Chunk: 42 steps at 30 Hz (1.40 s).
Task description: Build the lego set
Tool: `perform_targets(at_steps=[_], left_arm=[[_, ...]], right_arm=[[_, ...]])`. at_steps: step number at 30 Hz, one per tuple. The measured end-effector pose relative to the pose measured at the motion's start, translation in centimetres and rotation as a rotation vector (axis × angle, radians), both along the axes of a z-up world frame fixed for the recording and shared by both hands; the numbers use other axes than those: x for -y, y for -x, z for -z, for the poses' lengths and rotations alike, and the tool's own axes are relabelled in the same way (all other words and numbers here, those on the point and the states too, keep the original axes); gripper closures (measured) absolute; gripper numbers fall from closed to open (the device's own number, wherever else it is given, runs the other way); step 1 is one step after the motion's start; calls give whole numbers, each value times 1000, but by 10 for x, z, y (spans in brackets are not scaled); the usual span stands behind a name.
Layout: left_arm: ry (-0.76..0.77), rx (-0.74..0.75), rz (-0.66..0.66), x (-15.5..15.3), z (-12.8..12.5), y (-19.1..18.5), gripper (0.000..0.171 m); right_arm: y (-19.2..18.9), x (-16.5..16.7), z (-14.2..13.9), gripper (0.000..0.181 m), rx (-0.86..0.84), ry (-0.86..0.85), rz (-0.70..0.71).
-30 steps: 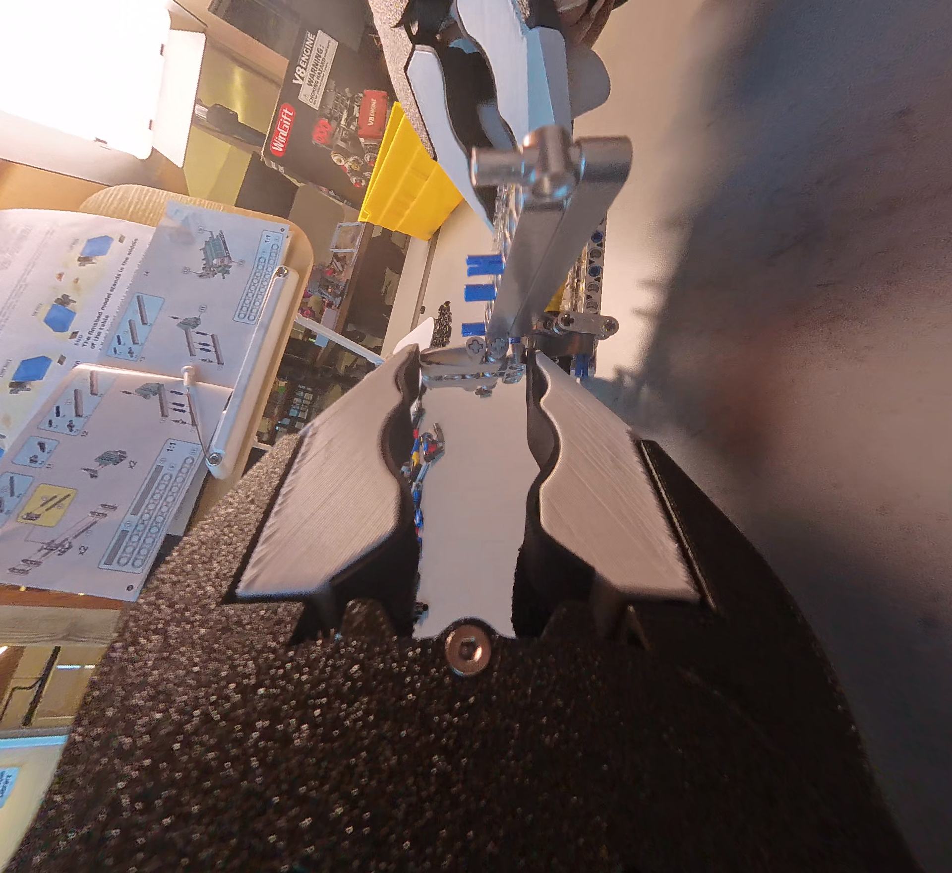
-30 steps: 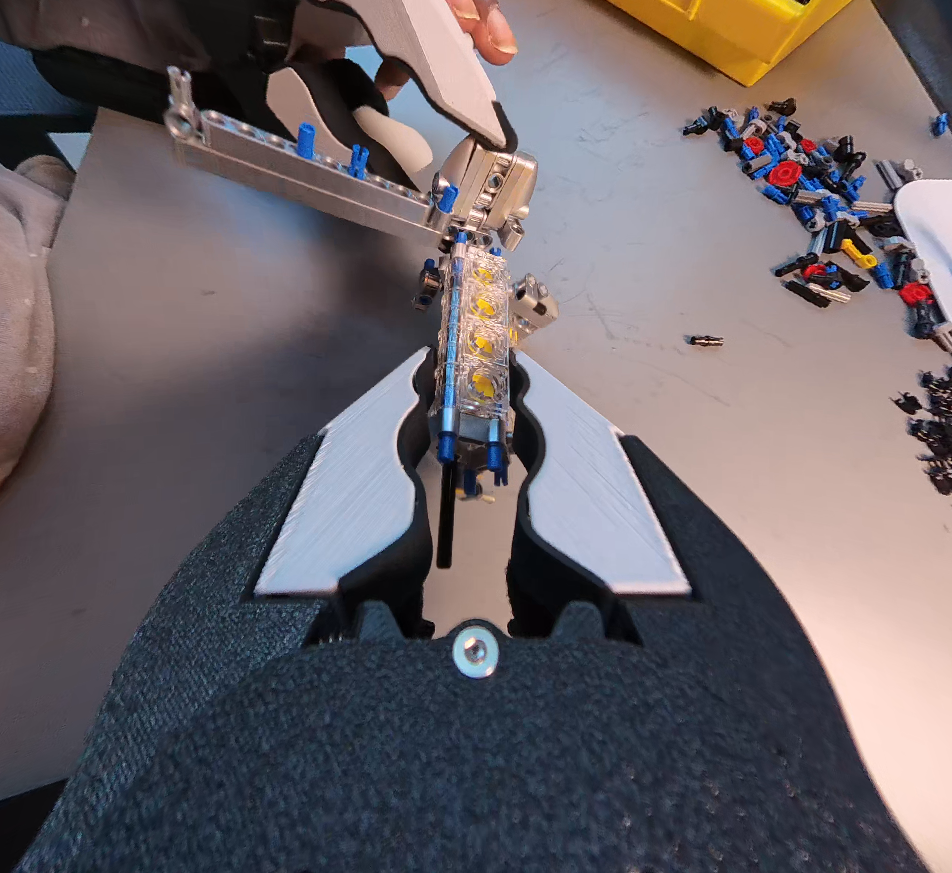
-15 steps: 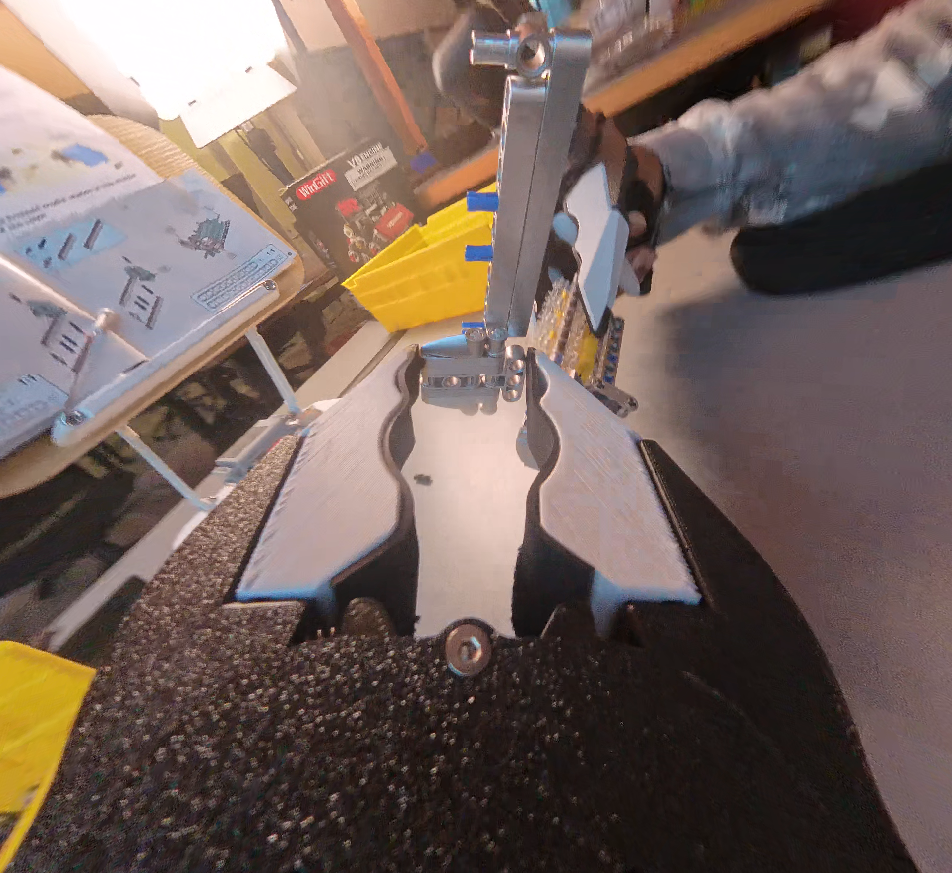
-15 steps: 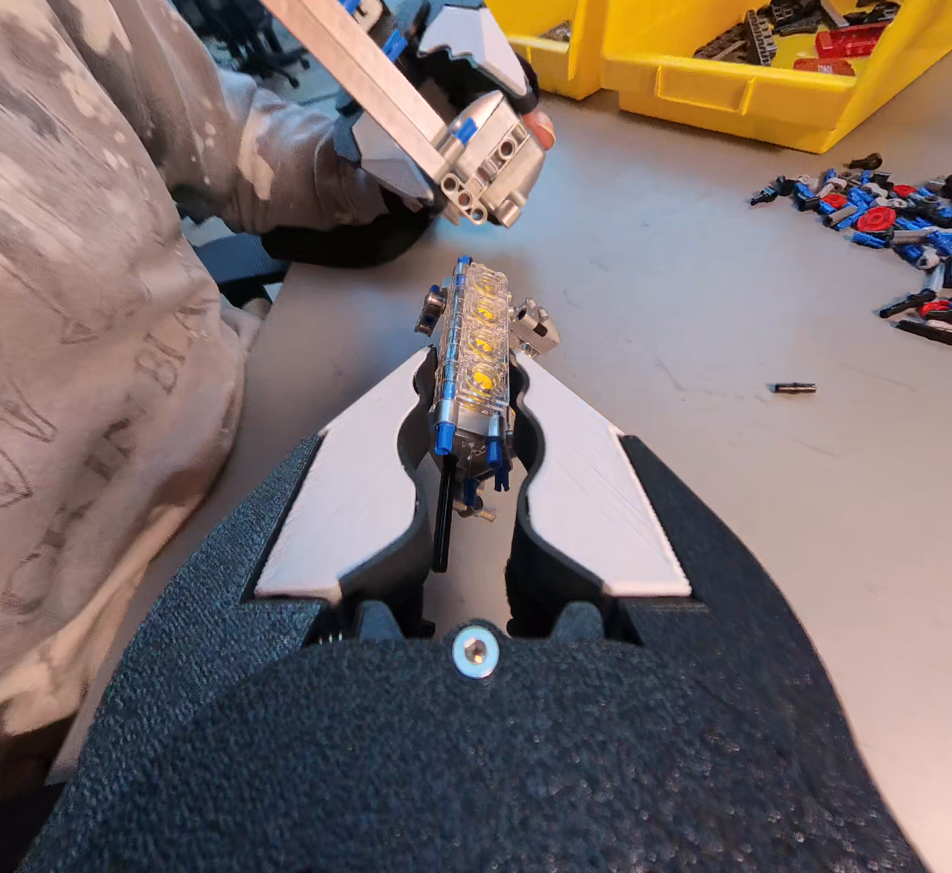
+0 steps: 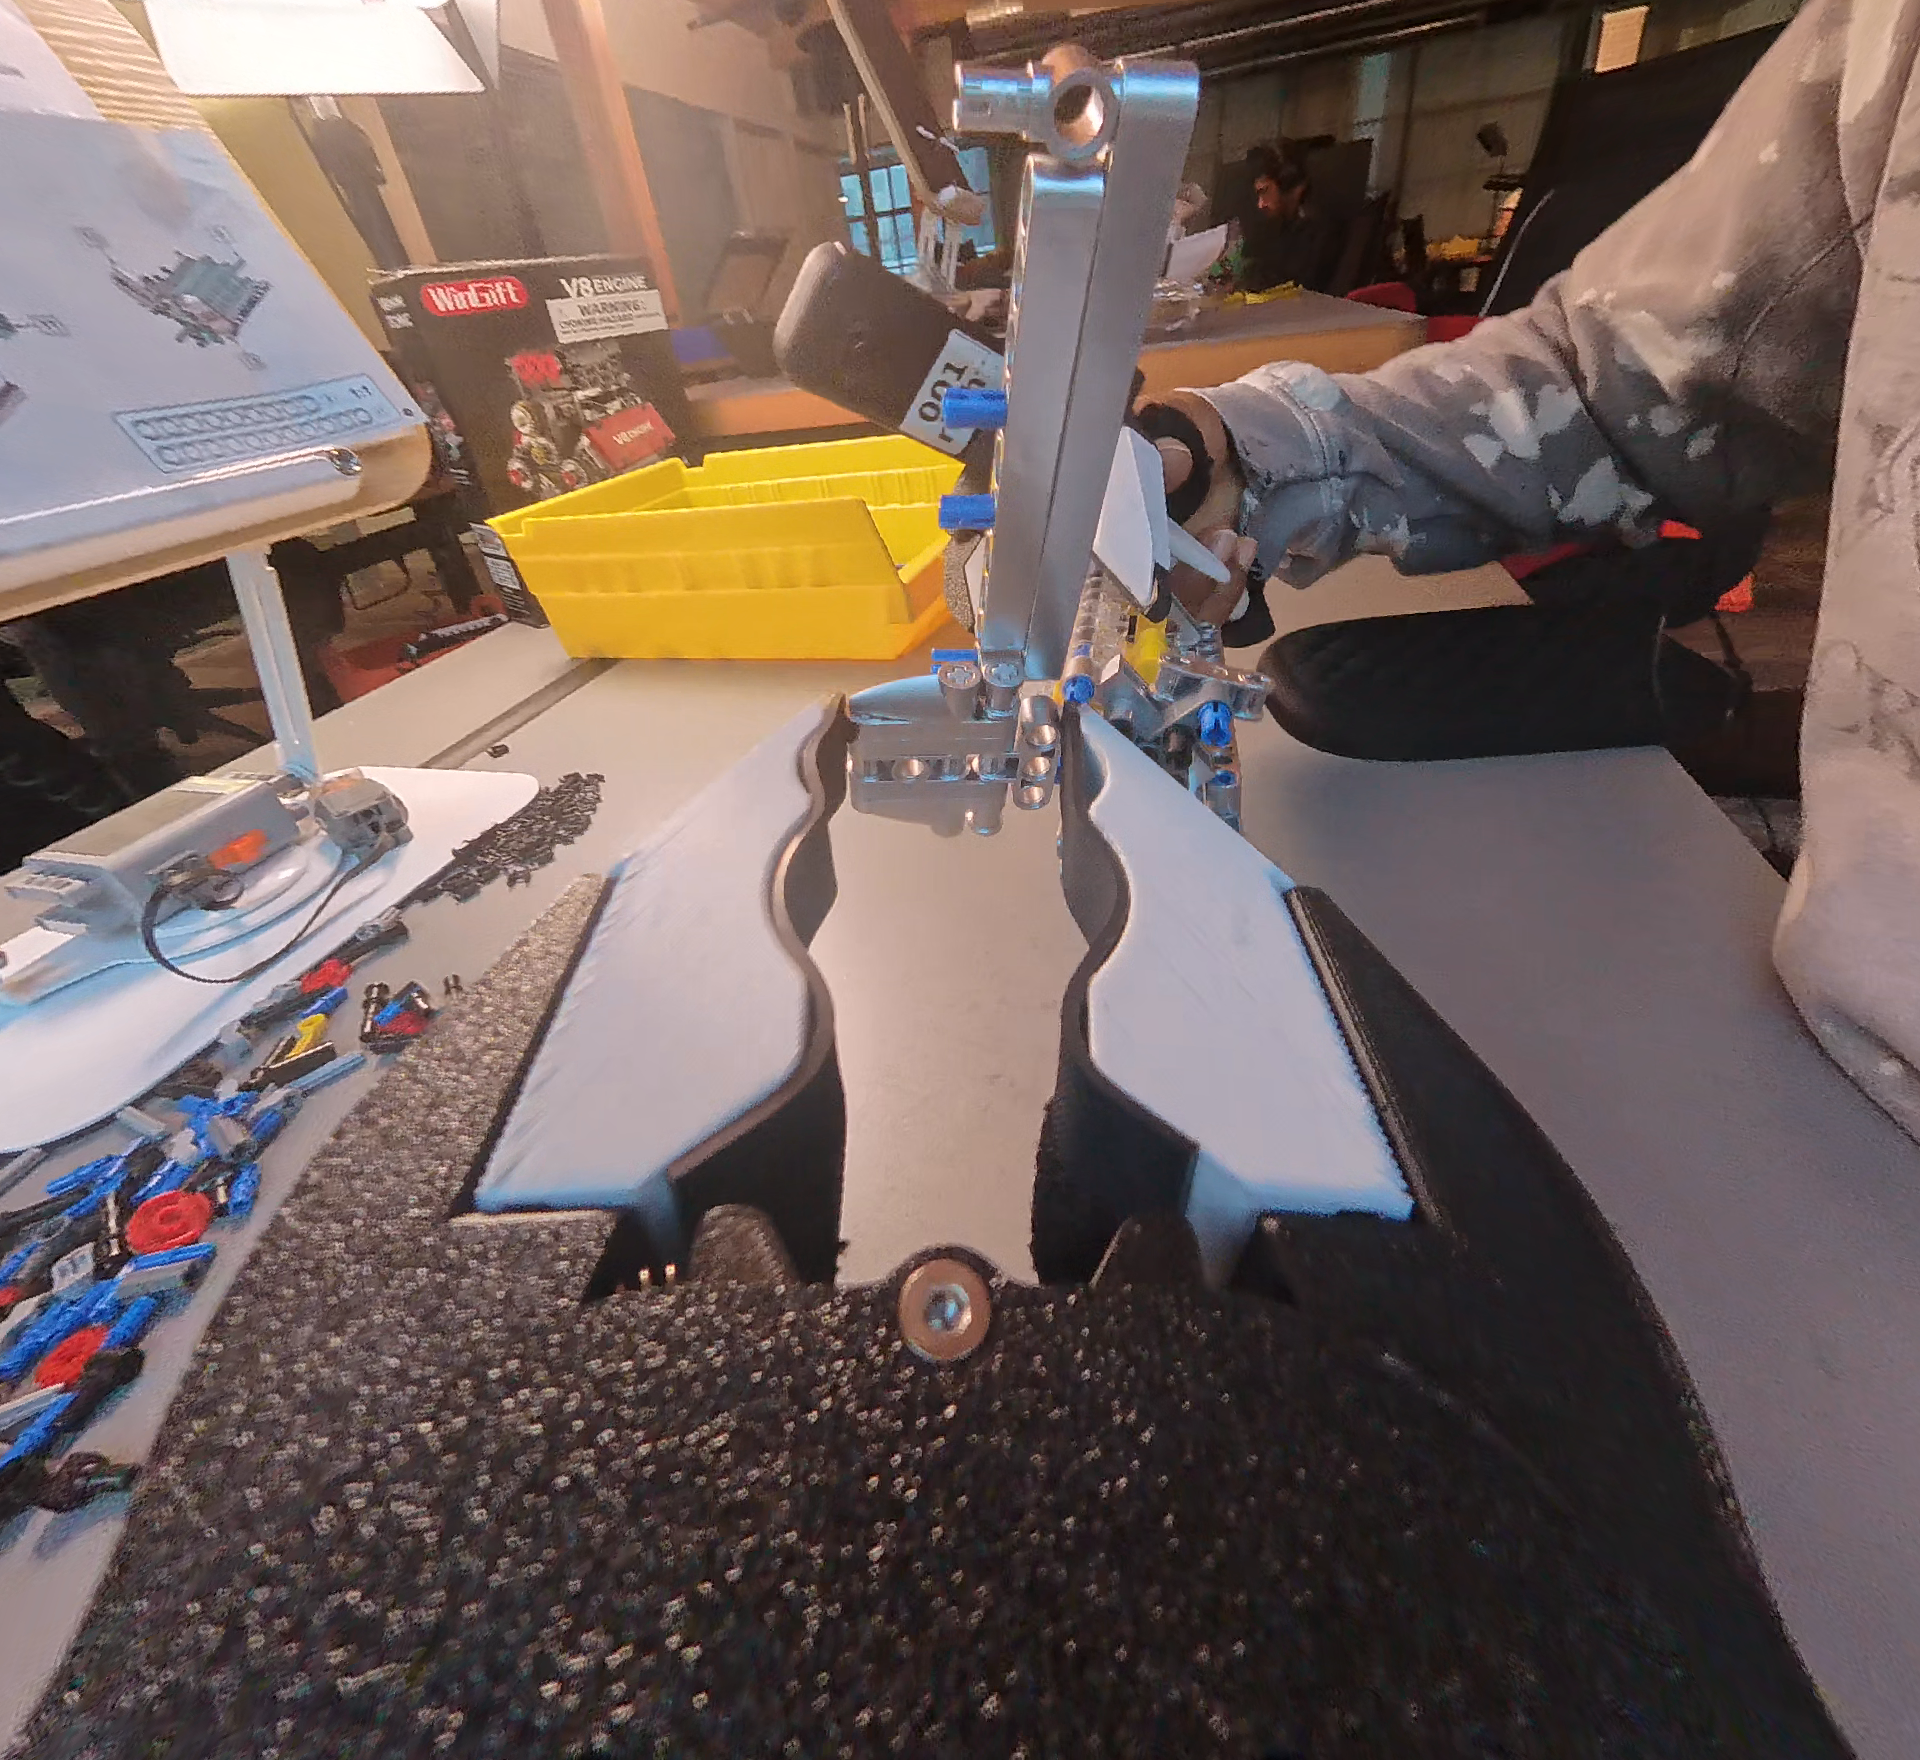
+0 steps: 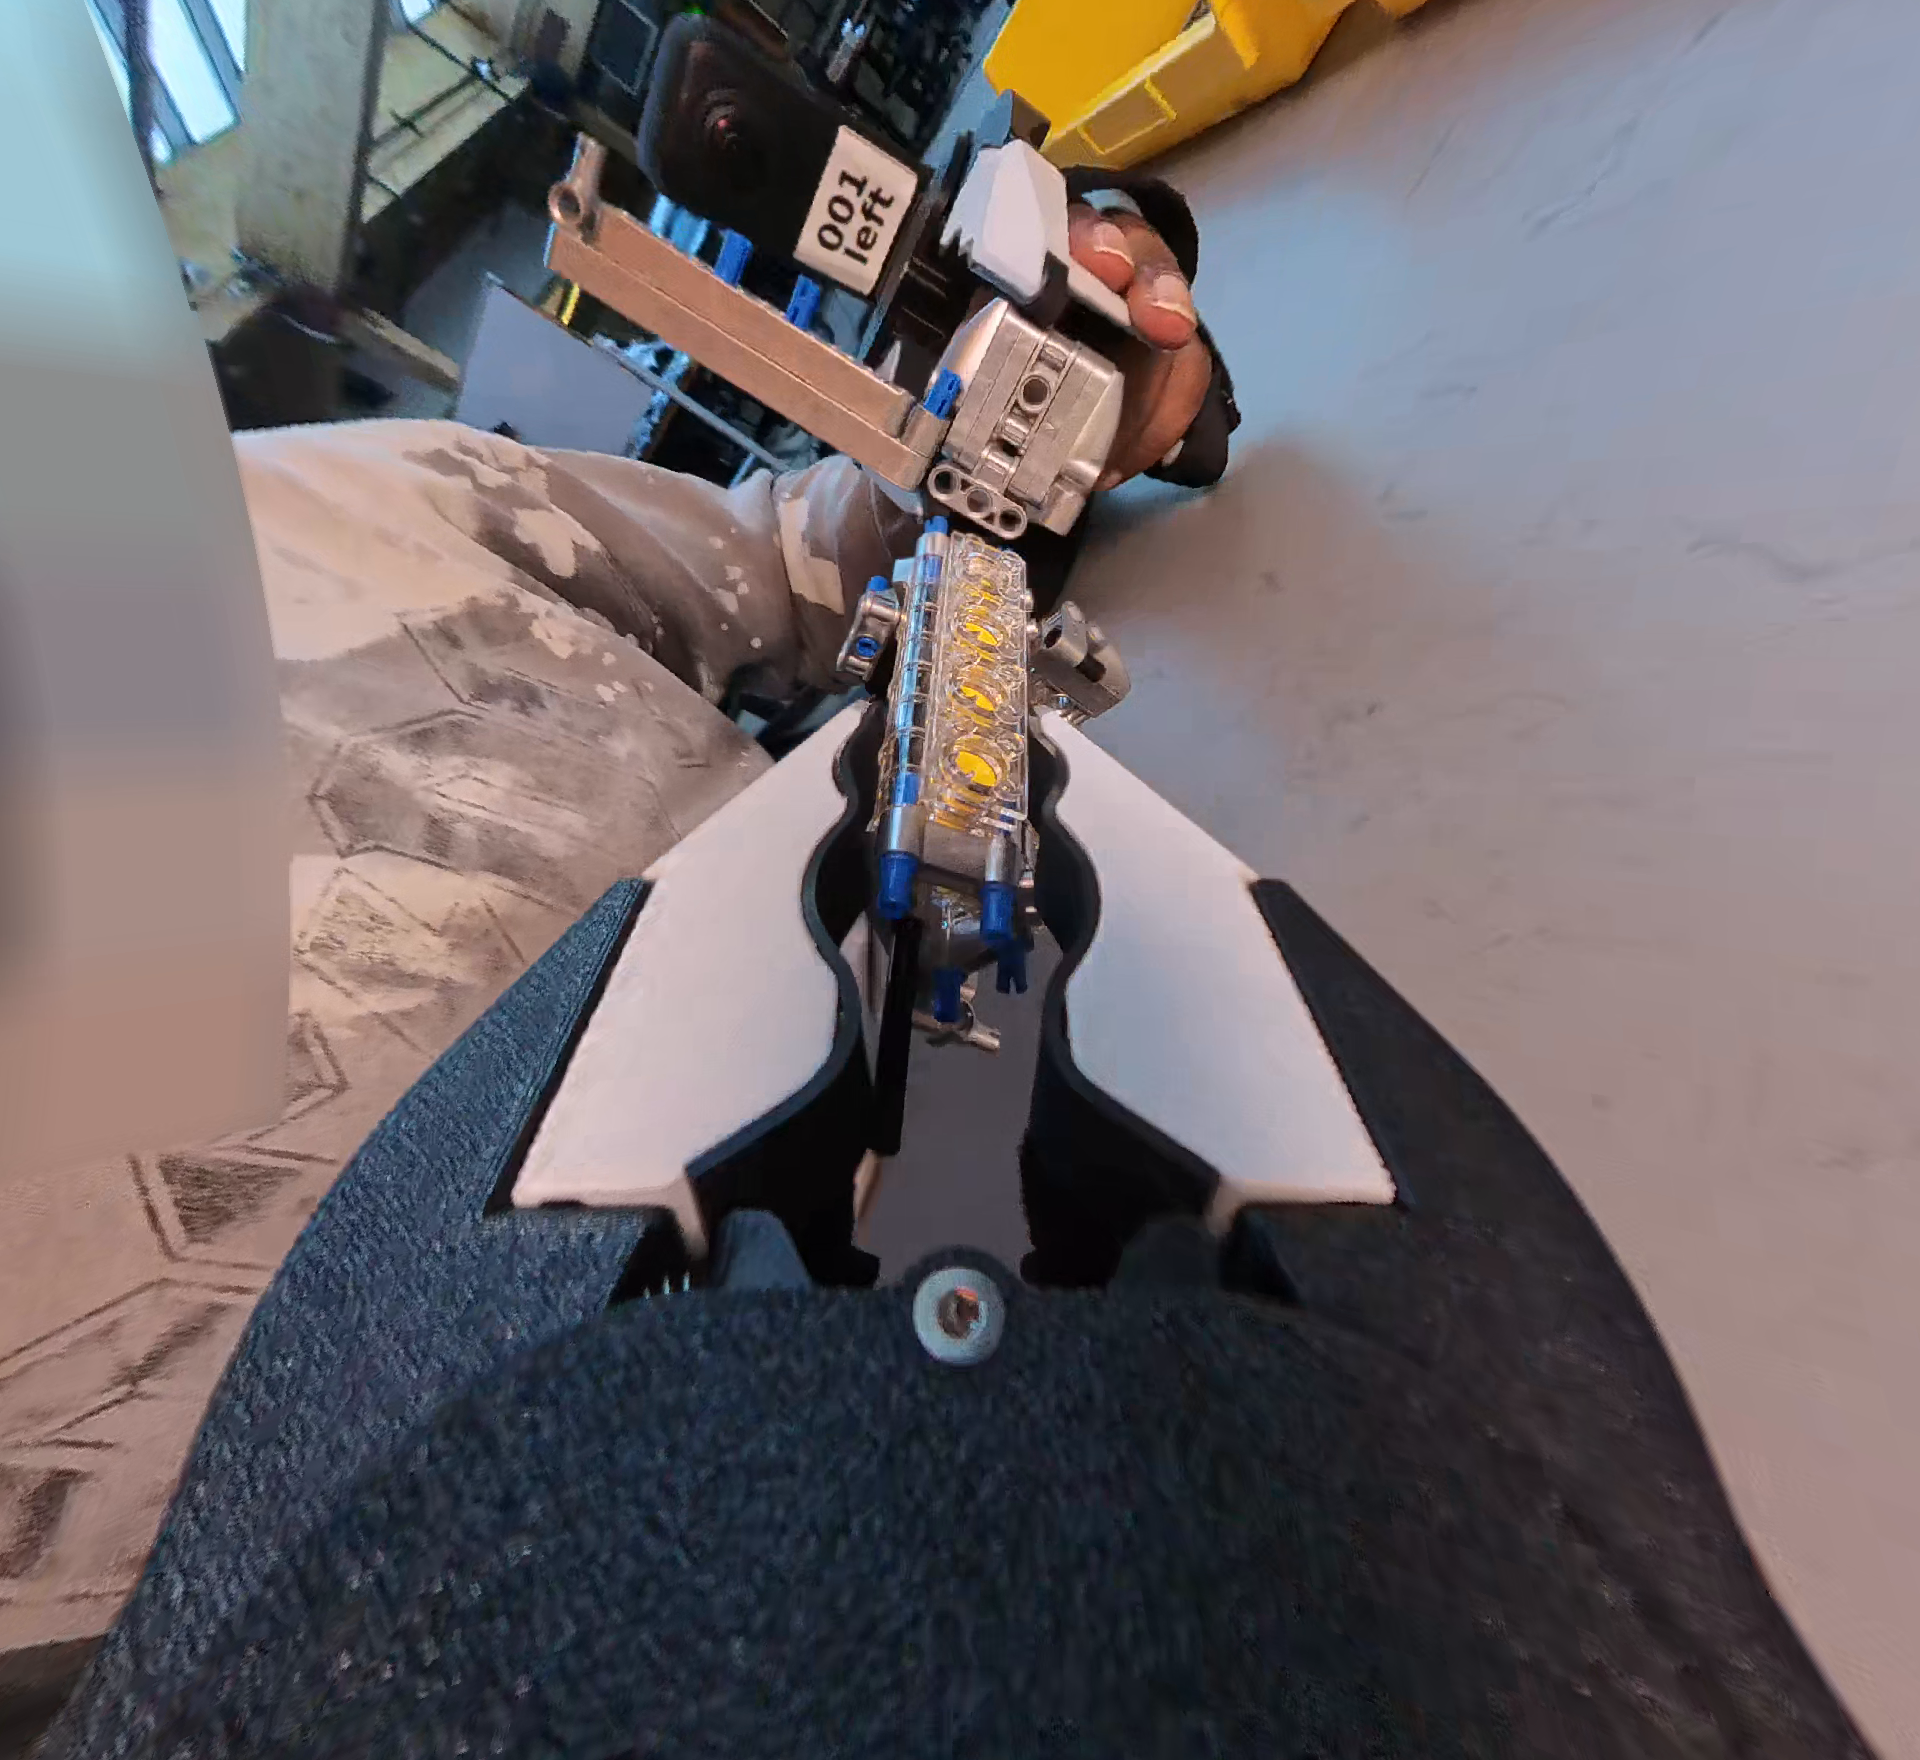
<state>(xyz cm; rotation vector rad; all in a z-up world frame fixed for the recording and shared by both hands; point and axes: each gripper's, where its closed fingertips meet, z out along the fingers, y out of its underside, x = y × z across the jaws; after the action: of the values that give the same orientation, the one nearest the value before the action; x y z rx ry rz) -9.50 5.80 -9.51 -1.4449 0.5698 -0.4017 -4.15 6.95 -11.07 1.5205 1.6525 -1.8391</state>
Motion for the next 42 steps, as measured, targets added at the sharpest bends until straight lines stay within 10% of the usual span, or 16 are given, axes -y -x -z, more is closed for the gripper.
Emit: perform_targets(at_steps=[18, 42], left_arm=[[184, 174, 231, 12, 7, -22, 133], [159, 347, 331, 22, -14, -25, 133]], right_arm=[[-14, 17, 6, 156, 165, 369, 68], [-14, 33, -8, 156, 54, 428, 86]])
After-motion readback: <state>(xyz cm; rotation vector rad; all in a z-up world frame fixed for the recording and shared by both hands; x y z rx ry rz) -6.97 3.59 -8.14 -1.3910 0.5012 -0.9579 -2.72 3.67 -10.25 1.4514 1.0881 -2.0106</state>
